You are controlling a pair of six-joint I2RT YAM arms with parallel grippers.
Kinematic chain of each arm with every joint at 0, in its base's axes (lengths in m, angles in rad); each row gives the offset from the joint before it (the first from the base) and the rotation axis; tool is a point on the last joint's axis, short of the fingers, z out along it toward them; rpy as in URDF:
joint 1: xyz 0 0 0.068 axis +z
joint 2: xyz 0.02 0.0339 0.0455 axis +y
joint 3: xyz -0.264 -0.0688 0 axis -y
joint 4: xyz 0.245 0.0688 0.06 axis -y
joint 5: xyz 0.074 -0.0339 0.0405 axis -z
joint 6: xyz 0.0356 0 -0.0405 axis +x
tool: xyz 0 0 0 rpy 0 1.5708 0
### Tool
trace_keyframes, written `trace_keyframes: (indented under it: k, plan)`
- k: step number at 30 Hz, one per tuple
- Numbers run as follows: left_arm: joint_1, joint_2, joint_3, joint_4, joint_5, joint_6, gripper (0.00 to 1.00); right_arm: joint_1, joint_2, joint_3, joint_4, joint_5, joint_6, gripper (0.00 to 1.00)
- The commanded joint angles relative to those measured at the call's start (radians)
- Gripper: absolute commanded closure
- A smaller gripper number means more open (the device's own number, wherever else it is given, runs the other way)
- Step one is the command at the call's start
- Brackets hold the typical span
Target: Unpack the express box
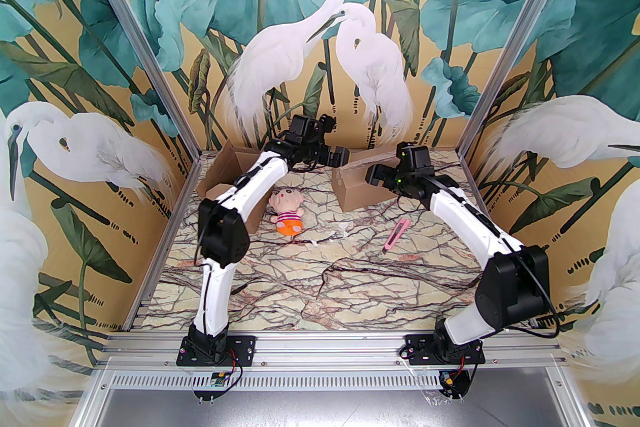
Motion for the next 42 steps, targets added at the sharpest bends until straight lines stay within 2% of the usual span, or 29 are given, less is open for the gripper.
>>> trace_keyframes:
  k: [1, 5, 11, 17, 22, 28, 30, 37, 42]
  plan:
    - [0.007, 0.056, 0.104, 0.060, 0.049, 0.009, 0.00, -0.015, 0.067, 0.037, 0.038, -0.040, 0.020, 0.01]
    - [0.008, 0.128, 0.140, 0.073, 0.049, 0.029, 0.00, -0.027, 0.133, 0.086, 0.025, -0.051, 0.017, 0.01]
    - [0.008, 0.185, 0.131, 0.054, 0.212, -0.011, 0.01, -0.049, 0.177, 0.109, 0.074, -0.088, 0.045, 0.01]
    - [0.007, 0.058, -0.112, 0.169, 0.276, -0.045, 0.02, -0.066, 0.175, 0.099, 0.103, -0.105, 0.040, 0.01]
    - [0.004, -0.062, -0.304, 0.282, 0.393, -0.144, 0.08, -0.074, 0.159, 0.061, 0.147, -0.145, 0.056, 0.01]
    - [-0.035, -0.262, -0.630, 0.463, 0.449, -0.255, 0.07, -0.068, 0.136, -0.003, 0.202, -0.282, 0.067, 0.01]
    - [-0.059, -0.309, -0.707, 0.481, 0.466, -0.279, 0.07, -0.060, 0.117, -0.019, 0.190, -0.288, 0.062, 0.01]
    - [-0.170, -0.471, -0.932, 0.493, 0.407, -0.296, 0.05, -0.007, 0.003, -0.101, 0.099, -0.294, -0.001, 0.00]
    - [-0.197, -0.593, -1.054, 0.465, 0.268, -0.278, 0.05, 0.014, -0.096, -0.192, 0.058, -0.246, 0.004, 0.01]
